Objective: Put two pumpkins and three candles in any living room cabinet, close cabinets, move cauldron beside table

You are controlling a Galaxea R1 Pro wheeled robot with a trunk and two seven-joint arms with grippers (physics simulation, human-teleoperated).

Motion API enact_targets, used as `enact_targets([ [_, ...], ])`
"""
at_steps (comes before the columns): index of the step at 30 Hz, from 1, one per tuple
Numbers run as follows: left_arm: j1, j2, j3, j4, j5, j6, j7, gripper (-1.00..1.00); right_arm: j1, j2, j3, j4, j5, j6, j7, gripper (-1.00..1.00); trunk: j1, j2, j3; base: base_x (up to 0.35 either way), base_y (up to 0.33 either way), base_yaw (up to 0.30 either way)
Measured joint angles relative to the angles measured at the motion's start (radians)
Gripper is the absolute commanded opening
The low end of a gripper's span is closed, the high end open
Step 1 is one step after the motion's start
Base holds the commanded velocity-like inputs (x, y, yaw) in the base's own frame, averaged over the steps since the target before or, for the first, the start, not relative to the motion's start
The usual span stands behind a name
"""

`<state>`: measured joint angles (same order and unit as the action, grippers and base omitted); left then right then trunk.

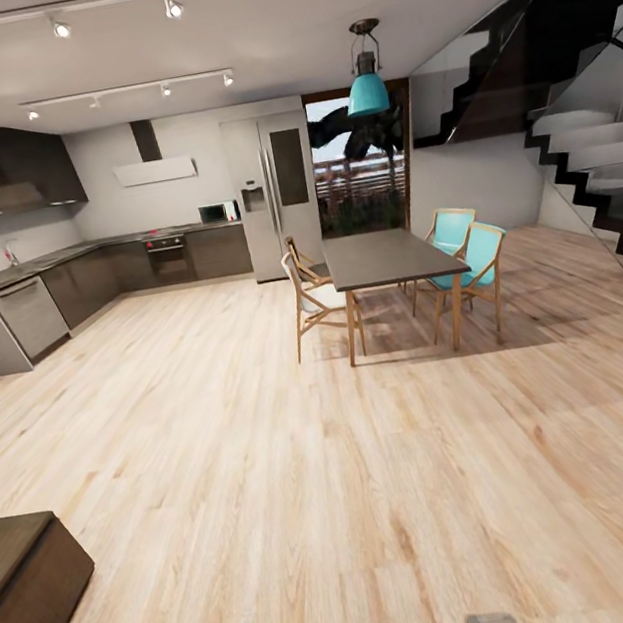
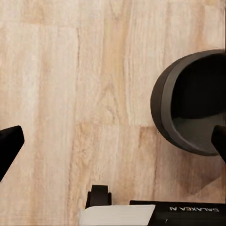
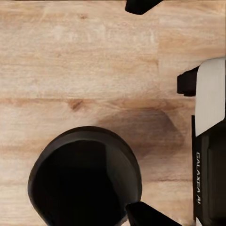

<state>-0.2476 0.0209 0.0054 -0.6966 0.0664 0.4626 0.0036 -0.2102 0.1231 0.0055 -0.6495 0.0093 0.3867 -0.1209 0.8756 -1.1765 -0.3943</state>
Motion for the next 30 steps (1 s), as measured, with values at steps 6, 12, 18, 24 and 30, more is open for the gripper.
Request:
enact_targets([
  [6,-0.071,0.000,0.000,0.003,0.001,-0.004,0.000,1.00,-0.085,0.013,0.001,0.023,-0.001,-0.001,-0.013,1.00,-0.023,0.042,0.019,0.000,0.000,0.000],
  [12,-0.080,-0.008,0.002,0.005,0.002,-0.038,-0.007,1.00,-0.094,0.015,0.027,0.076,-0.001,-0.061,-0.009,1.00,-0.042,0.077,0.034,0.000,0.000,0.000],
  [18,-0.077,-0.012,0.001,0.005,0.005,-0.092,-0.014,1.00,-0.095,0.015,0.052,0.122,-0.001,-0.126,-0.007,1.00,-0.042,0.077,0.034,0.000,0.000,0.000],
  [24,-0.074,-0.024,0.002,0.023,0.003,-0.113,-0.012,1.00,-0.095,0.015,0.055,0.138,-0.001,-0.141,-0.003,1.00,-0.042,0.077,0.034,0.000,0.000,0.000],
  [30,-0.075,-0.027,0.004,0.014,0.008,-0.106,-0.005,1.00,-0.094,0.015,0.055,0.140,-0.002,-0.142,0.000,1.00,-0.027,0.049,0.022,0.000,0.000,0.000],
])
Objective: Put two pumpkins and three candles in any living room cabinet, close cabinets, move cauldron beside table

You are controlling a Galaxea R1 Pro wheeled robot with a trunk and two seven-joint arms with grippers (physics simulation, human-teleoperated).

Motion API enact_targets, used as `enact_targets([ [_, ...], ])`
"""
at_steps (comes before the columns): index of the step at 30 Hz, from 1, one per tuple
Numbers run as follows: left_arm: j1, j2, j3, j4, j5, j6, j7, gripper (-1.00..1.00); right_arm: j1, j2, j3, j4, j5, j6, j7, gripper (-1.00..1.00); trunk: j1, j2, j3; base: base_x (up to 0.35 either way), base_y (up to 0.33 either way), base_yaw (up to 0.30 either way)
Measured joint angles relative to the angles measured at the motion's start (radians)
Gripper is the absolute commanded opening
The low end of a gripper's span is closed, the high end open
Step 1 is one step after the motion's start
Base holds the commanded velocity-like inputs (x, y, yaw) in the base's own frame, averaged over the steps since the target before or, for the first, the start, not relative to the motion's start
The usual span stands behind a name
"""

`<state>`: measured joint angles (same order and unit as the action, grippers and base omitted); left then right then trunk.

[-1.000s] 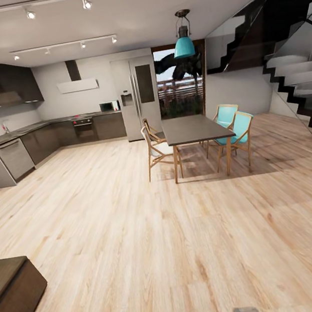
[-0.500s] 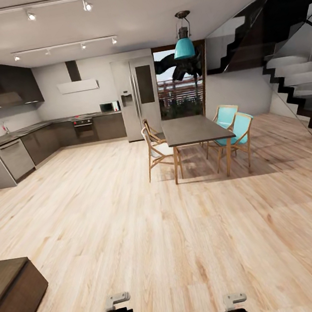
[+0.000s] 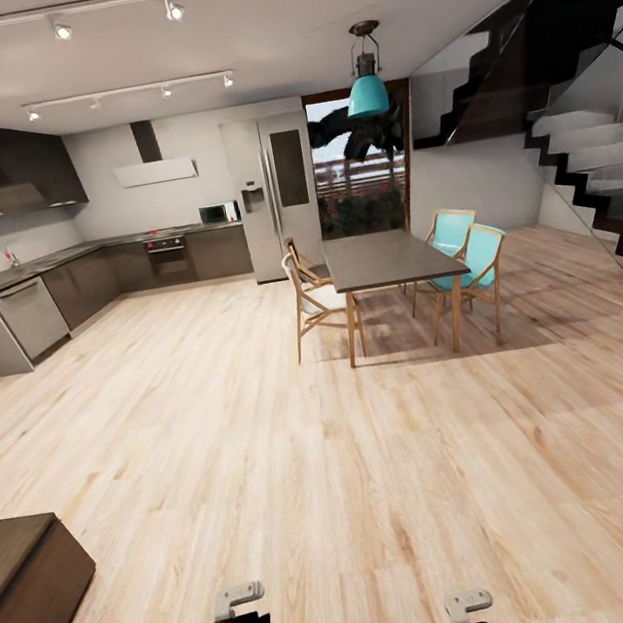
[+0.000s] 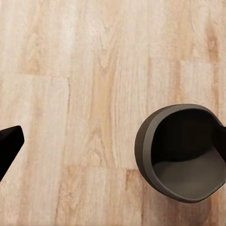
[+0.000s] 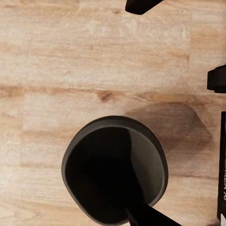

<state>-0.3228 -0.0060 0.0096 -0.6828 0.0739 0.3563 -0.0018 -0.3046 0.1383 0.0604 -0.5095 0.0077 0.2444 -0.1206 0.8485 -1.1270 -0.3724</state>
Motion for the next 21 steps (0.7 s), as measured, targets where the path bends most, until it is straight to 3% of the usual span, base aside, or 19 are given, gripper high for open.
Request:
enact_targets([
  [21,-0.002,0.002,0.001,0.009,0.007,-0.009,0.015,1.00,0.000,-0.001,0.000,0.001,-0.001,-0.028,0.009,1.00,0.081,-0.147,-0.066,0.000,0.000,0.000],
])
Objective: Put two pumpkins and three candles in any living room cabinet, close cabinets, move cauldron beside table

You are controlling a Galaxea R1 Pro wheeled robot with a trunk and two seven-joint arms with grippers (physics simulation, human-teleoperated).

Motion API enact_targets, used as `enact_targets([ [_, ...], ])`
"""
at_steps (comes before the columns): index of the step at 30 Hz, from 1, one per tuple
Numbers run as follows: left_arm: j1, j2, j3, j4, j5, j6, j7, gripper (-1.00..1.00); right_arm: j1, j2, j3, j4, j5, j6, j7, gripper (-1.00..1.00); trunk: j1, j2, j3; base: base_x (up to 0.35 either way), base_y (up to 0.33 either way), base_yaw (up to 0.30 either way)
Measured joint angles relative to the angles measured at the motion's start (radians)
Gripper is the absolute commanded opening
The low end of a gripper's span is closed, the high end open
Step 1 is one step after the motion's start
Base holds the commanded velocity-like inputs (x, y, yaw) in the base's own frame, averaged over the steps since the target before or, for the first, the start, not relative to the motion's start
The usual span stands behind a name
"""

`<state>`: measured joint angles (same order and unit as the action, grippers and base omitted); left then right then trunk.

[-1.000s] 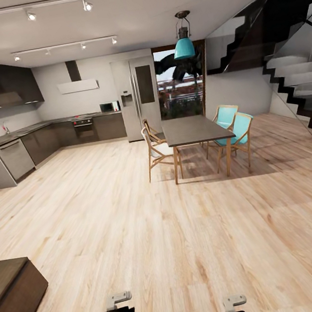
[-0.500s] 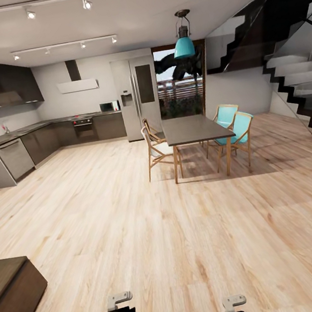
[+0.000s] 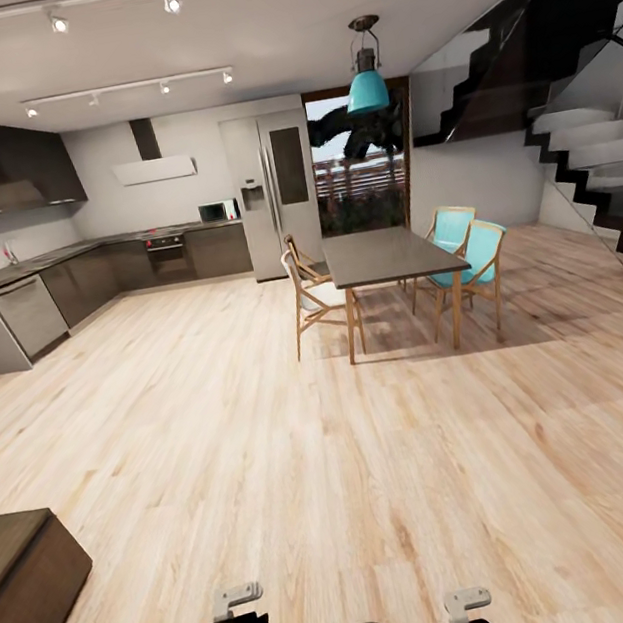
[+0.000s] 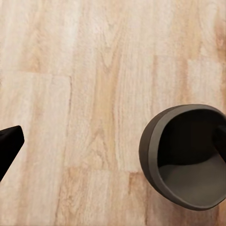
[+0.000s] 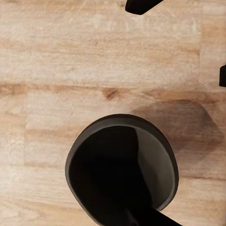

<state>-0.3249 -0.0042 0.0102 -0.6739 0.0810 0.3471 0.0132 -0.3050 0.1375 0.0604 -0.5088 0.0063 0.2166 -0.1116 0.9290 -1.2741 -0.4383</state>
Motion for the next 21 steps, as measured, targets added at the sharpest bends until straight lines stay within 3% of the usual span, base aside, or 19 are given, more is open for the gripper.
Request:
enact_targets([
  [12,0.000,-0.003,-0.001,0.070,0.009,-0.072,0.001,1.00,0.000,0.000,0.000,0.000,-0.001,-0.004,0.000,1.00,0.046,-0.084,-0.038,0.000,0.000,0.000],
  [21,0.000,-0.035,-0.003,0.104,0.004,-0.080,0.009,1.00,0.000,0.000,0.000,0.000,-0.002,-0.038,-0.001,1.00,0.081,-0.147,-0.066,0.000,0.000,0.000],
])
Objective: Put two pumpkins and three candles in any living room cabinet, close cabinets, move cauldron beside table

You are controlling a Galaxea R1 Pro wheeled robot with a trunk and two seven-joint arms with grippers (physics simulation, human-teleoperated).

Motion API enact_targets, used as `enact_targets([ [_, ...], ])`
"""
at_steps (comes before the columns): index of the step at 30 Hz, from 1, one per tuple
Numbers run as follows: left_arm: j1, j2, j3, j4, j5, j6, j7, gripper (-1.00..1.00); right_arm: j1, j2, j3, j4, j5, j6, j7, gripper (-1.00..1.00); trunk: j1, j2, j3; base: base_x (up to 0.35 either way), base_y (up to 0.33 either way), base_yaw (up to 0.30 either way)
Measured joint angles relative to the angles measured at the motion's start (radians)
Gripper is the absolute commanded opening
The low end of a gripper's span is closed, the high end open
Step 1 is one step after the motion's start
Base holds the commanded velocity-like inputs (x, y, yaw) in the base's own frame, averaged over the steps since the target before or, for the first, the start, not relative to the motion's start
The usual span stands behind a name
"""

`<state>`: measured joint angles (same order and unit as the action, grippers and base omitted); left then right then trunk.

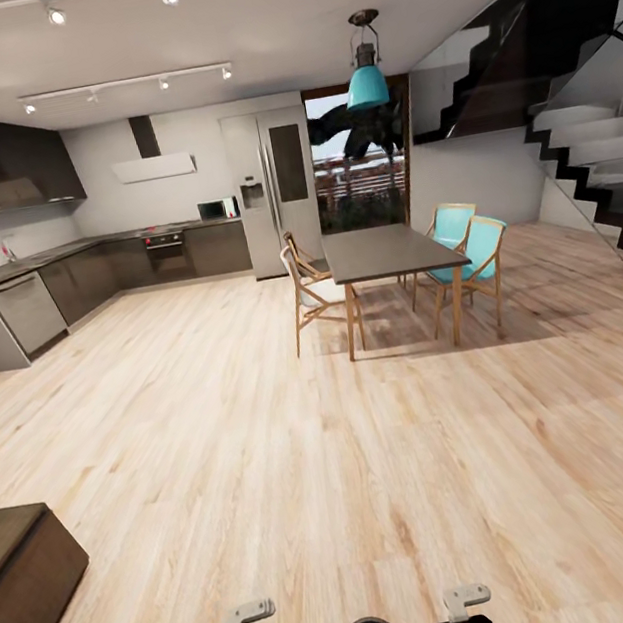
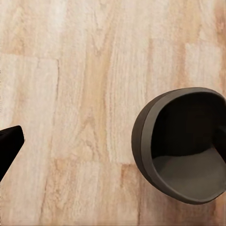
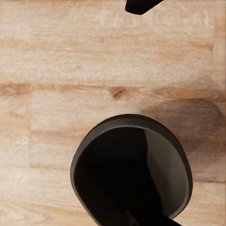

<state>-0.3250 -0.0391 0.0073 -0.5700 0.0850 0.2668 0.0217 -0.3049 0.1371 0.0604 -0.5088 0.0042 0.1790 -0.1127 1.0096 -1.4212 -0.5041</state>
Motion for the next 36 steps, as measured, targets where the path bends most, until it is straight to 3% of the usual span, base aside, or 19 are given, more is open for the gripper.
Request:
enact_targets([
  [7,0.000,-0.018,0.000,0.003,0.003,0.000,0.080,1.00,0.000,0.000,0.001,0.000,0.000,-0.001,0.000,1.00,0.027,-0.049,-0.022,0.000,0.000,0.000],
  [36,0.000,-0.030,-0.005,0.016,-0.001,-0.002,0.085,1.00,0.000,0.001,0.001,0.000,0.000,-0.001,0.000,1.00,0.138,-0.252,-0.113,0.000,0.000,0.000],
])
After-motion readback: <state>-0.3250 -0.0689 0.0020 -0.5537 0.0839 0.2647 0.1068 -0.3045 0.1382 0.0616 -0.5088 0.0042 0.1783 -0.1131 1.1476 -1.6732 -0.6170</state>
